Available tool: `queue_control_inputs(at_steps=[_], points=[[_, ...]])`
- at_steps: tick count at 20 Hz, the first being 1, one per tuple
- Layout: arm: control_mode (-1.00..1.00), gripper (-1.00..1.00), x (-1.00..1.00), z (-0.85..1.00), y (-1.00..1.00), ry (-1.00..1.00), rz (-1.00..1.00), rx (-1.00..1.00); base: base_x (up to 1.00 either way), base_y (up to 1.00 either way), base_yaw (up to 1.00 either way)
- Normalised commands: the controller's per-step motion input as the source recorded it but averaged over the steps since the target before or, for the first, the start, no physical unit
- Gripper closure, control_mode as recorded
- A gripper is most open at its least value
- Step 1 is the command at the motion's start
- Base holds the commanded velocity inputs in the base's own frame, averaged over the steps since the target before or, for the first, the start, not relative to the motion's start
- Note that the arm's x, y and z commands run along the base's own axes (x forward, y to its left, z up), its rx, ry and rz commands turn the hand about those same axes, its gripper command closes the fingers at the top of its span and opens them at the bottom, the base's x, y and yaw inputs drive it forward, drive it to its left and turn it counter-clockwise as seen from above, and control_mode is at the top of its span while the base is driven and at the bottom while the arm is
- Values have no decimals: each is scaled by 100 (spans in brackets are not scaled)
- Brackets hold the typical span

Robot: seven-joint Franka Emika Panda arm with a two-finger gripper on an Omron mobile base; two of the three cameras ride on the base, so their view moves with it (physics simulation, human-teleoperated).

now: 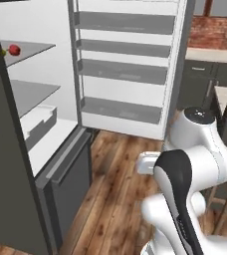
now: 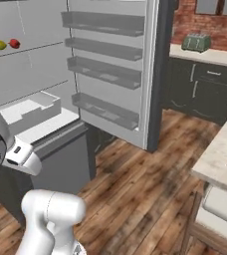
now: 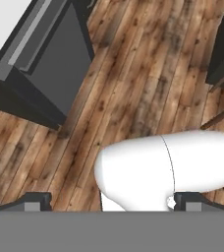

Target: Gather the lemon and bell pepper from the fridge and place them on a tray on the dining counter. Then gather the fish and steak from the fridge and place them on the other tray.

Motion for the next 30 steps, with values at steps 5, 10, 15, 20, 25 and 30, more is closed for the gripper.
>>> queue_control_inputs(at_steps=[5, 10, 15, 20, 25, 30], points=[[100, -100, 0, 0, 0, 0, 0, 0, 58, 11, 29], [100, -100, 0, 0, 0, 0, 0, 0, 69, -1, 21], [100, -100, 0, 0, 0, 0, 0, 0, 56, 0, 21], [100, -100, 0, 0, 0, 0, 0, 0, 61, 0, 22], [100, -100, 0, 0, 0, 0, 0, 0, 72, 0, 22], [100, -100, 0, 0, 0, 0, 0, 0, 51, 3, 26]])
